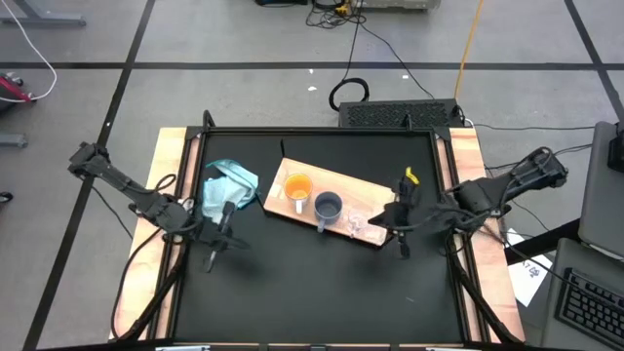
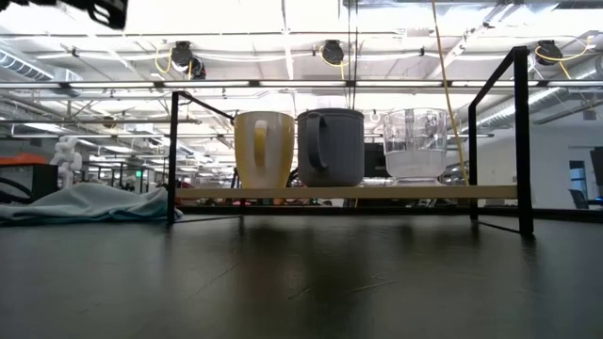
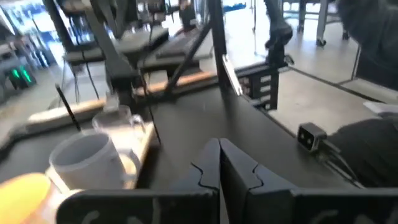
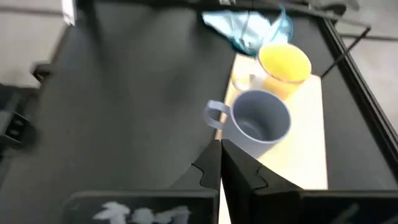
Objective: Stack small to large cups/mugs on shelf
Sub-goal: Return to home position
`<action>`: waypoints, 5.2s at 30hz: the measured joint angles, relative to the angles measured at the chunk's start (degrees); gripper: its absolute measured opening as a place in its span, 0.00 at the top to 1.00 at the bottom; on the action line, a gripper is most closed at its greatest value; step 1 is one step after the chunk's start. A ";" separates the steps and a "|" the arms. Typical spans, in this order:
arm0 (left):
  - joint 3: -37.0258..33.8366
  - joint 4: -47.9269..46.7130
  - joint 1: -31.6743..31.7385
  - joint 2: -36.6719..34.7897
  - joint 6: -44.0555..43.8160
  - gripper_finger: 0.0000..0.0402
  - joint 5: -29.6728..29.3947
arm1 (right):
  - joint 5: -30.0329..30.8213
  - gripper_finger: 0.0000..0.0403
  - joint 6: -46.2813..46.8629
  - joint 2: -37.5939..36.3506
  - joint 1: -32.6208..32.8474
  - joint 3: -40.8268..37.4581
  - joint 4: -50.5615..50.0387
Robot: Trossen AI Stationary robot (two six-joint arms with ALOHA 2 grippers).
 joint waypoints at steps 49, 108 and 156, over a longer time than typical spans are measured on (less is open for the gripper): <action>-3.25 -16.78 -5.66 -27.91 12.79 1.00 -20.09 | -3.80 1.00 -19.80 -44.50 4.90 -39.56 25.18; -20.69 -4.50 34.01 -27.85 7.94 1.00 24.46 | -17.26 1.00 -22.48 -61.40 1.20 -59.72 41.52; -23.04 -1.87 34.01 -27.85 0.09 0.97 22.28 | -17.24 1.00 -20.93 -61.40 1.20 -59.72 41.52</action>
